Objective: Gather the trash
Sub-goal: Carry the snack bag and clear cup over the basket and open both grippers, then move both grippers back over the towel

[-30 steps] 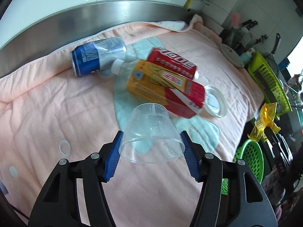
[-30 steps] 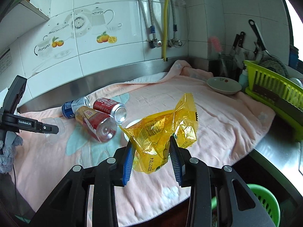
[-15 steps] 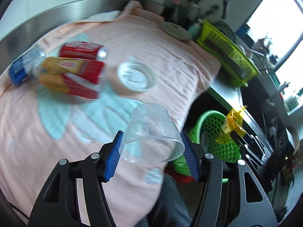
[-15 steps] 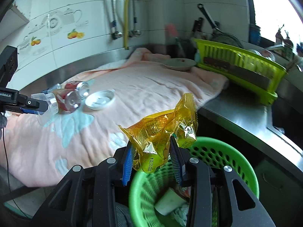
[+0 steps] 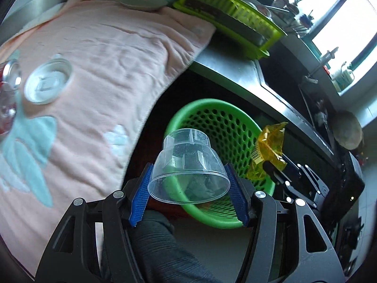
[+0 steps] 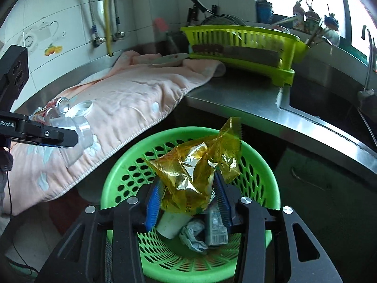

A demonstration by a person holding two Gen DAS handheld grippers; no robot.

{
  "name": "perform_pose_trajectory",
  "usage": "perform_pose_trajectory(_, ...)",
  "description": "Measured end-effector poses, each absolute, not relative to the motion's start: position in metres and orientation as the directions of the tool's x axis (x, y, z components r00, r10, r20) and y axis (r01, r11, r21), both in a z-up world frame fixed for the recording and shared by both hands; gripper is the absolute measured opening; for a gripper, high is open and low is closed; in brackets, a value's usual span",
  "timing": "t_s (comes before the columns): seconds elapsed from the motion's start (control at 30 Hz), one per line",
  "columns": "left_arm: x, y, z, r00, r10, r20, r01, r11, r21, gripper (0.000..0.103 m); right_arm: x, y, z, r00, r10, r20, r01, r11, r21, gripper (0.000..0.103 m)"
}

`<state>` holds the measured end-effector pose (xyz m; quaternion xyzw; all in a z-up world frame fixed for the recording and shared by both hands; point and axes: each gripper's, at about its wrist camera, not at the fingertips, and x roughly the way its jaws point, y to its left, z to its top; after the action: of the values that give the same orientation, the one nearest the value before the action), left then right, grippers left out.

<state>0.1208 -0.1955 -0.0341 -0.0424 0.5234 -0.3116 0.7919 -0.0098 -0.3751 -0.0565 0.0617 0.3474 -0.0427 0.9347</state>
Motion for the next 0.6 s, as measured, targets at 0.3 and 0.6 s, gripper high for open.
perform_pose_trajectory(0.3,0.116,-0.234,-0.061,0.208,-0.546,-0.812,0.479,0.78,-0.401,0.063,-0.021,-0.385,-0.058,0.76,-0.054,-0.647,0.16,0.981,0.106,0.059)
perform_pose_trajectory(0.6,0.115,-0.234,-0.071,0.18,-0.56,-0.809,0.473,0.77,-0.428,0.07,-0.024,-0.386,-0.052,0.774,-0.053,-0.631,0.163,0.979,0.119,0.064)
